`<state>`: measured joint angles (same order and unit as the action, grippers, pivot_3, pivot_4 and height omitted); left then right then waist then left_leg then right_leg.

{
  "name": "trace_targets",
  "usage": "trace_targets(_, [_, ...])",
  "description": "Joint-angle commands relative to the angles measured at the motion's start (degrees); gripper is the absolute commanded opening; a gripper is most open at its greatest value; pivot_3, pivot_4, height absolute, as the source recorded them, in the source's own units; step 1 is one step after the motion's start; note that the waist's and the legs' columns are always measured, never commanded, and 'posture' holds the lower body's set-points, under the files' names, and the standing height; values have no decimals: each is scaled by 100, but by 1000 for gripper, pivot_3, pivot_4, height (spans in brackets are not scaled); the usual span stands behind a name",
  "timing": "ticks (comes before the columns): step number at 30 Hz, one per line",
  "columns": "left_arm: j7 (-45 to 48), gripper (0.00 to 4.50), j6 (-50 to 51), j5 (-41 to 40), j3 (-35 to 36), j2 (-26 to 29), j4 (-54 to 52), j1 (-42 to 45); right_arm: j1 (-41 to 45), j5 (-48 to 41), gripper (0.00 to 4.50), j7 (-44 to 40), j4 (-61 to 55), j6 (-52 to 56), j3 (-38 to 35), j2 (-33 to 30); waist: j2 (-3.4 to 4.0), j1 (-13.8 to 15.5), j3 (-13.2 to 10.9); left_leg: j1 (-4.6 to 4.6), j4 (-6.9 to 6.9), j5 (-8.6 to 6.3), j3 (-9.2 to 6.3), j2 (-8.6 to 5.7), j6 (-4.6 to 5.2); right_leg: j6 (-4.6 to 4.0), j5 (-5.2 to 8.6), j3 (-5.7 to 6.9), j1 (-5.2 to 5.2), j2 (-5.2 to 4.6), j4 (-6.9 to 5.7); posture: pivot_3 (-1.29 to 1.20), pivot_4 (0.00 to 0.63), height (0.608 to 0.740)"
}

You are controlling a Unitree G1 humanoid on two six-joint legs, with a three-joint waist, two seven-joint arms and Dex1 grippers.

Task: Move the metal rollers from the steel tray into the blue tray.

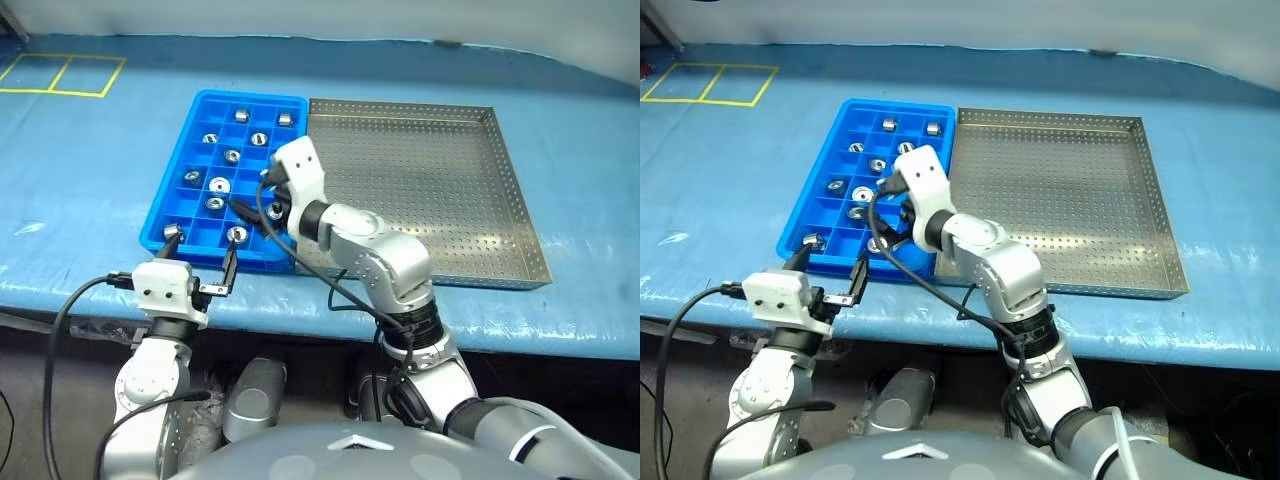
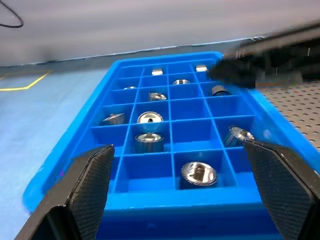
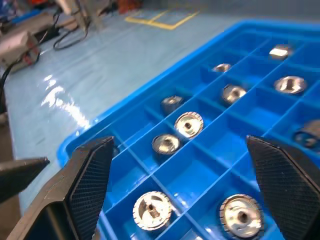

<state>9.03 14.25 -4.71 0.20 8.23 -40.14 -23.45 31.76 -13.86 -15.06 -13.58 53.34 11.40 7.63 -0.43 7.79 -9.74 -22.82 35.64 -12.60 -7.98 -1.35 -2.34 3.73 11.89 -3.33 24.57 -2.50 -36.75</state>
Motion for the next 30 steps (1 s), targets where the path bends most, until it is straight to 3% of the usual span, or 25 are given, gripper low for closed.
trace_targets(1, [180, 4500, 160, -48, -62, 171, 103, 513, -161, 177, 4454, 140, -502, -610, -239, -338, 0, -85, 0, 0, -1, 1, -1, 0, -1, 0, 0, 0, -1, 0, 0, 188, 150, 740])
trace_targets(8, [177, 4500, 387, 126, -64, 437, 882, 1855, -1039, 809, 4454, 183, -497, -1870, -198, -1359, -1, -563, 1, 2, 2, 7, 2, -1, -10, 5, -5, -4, -7, -3, 0, 74, 150, 740])
trace_targets(15, [402, 4500, 428, 93, -189, 588, 1343, 2233, -1824, 813, 4454, -18, -798, -2246, -263, -1782, -1, -998, 1, 13, -2, 7, 8, 1, -10, 40, -26, -14, -8, -1, -7, 0, 150, 740])
trace_targets(30, [337, 4500, 503, 166, -132, 554, 1319, 1962, -2120, 684, 4454, -273, -1128, -2044, -55, -1904, -2, -1064, 1, 19, 34, 12, 21, -1, -1, 40, -26, -33, -24, 0, -8, 15, 150, 740])
